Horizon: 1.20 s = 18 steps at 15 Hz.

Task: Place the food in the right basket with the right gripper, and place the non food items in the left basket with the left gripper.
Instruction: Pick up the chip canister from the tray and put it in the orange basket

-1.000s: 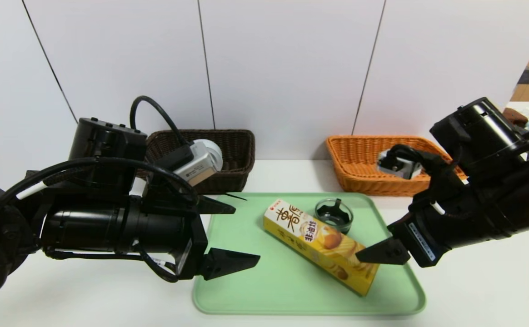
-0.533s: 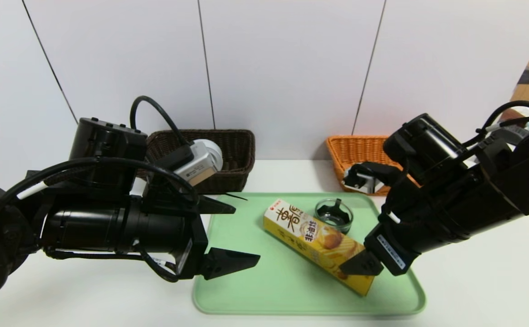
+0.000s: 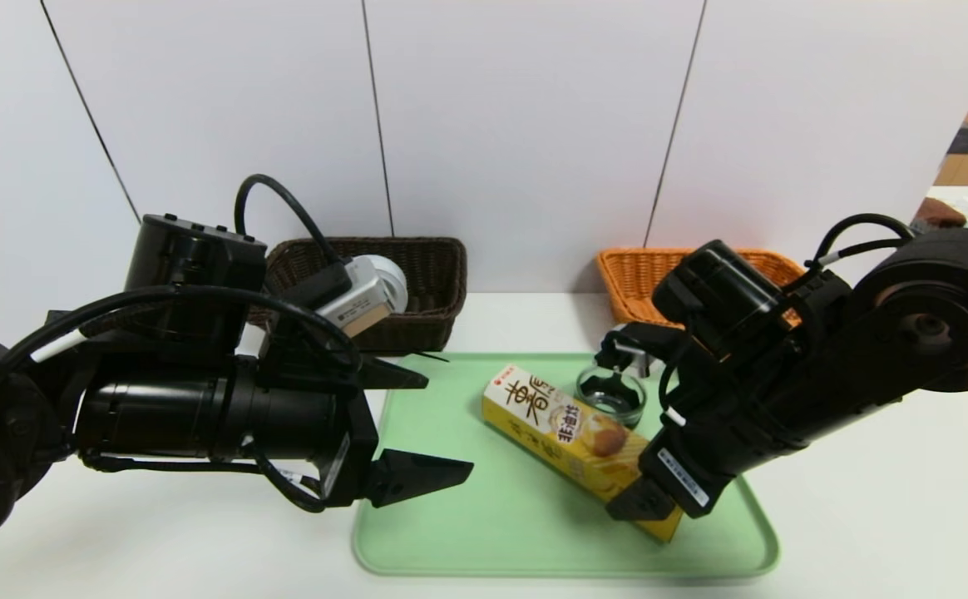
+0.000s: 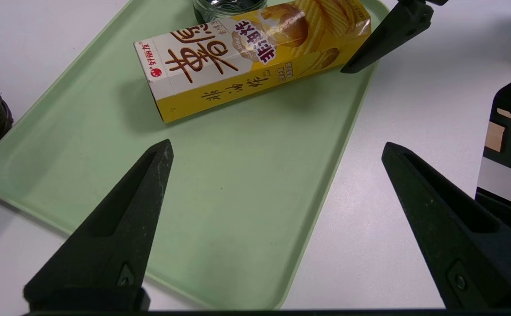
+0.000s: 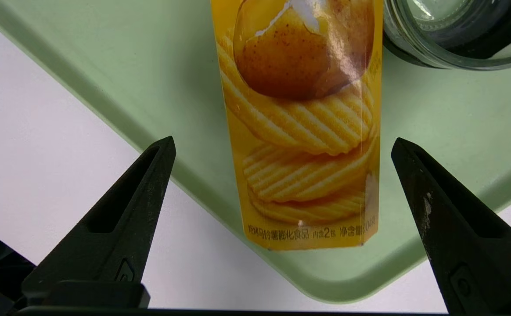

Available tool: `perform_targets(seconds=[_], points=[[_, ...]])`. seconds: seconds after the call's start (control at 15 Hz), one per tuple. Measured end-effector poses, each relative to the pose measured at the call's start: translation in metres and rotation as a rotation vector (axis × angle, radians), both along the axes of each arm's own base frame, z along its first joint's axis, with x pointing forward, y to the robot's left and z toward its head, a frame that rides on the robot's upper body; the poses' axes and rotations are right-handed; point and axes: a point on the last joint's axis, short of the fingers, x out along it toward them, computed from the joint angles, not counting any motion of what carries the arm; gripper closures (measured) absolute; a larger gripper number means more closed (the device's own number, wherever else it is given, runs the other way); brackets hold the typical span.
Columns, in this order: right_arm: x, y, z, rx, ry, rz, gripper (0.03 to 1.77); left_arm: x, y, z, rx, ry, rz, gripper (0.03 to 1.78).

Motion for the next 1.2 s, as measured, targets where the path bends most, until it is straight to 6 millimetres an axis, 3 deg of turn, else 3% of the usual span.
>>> perform_targets(seconds=[0.53, 1.2], points=[[0.011, 0.017, -0.011, -0.034, 0.005, 0.016, 0.10, 0.000, 0.001, -0.001, 0.001, 0.004, 0.004, 0.12], [0.017, 0.023, -0.019, -0.046, 0.014, 0.019, 0.10, 0.000, 0.001, -0.001, 0.001, 0.004, 0.005, 0.12]])
